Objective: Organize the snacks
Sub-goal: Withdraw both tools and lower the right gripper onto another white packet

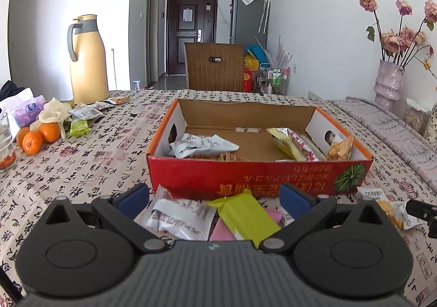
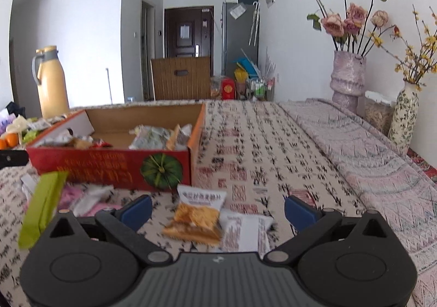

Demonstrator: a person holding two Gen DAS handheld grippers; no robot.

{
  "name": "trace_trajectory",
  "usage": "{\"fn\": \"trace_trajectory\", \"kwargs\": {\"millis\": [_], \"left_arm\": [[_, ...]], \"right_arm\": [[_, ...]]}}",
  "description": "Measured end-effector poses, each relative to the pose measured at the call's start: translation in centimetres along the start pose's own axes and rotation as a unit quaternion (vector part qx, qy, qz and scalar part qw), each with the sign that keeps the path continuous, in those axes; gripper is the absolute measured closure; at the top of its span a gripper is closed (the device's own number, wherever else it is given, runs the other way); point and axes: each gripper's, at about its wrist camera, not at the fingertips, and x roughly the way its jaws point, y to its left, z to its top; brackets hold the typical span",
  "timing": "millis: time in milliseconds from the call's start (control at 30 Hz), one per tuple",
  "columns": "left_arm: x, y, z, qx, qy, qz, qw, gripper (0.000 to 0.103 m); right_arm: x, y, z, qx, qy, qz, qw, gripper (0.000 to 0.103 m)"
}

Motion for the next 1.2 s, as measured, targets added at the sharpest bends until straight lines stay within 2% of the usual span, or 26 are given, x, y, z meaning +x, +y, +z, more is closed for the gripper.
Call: {"fn": "trace_trajectory", "kwargs": {"millis": [200, 400, 667, 800, 867, 1067, 1200], "left_arm": [[-0.4, 0.3, -0.5, 0.001, 0.003, 0.006, 1.0, 0.0], [-0.3, 0.5, -0.8, -0.001, 0.011, 0.009, 0.9999, 0.0], [-0.1, 0.5, -1.3, 0.001, 0.021, 0.008, 0.9997, 0.0], [0.1, 0.2, -1.5, 0.003, 0.028, 0.008, 0.9996, 0.0], [0.2, 0.1, -1.6, 0.004, 0.032, 0.009, 0.9994, 0.0], [0.6, -0.5, -1.7, 0.006, 0.048, 0.01, 0.9988, 0.0], [0.8, -1.1, -1.6, 0.004, 0.061, 0.011, 0.9981, 0.0]], "right_arm": [[1.7, -1.1, -0.8, 0.006, 0.04, -0.014, 0.999, 0.0], [3.4, -3.2, -1.0, 0.046, 0.068, -0.031, 0.996, 0.01], [5.1, -3.6, -1.4, 0.055, 0.095, -0.026, 0.994, 0.039], [5.1, -3.6, -1.6, 0.054, 0.091, -0.028, 0.994, 0.047], [4.9, -3.4, -1.7, 0.046, 0.09, -0.027, 0.995, 0.056], [4.3, -2.8, -1.8, 0.03, 0.08, -0.03, 0.996, 0.062], [3.3, -2.9, -1.6, 0.041, 0.054, -0.03, 0.997, 0.062]]}}
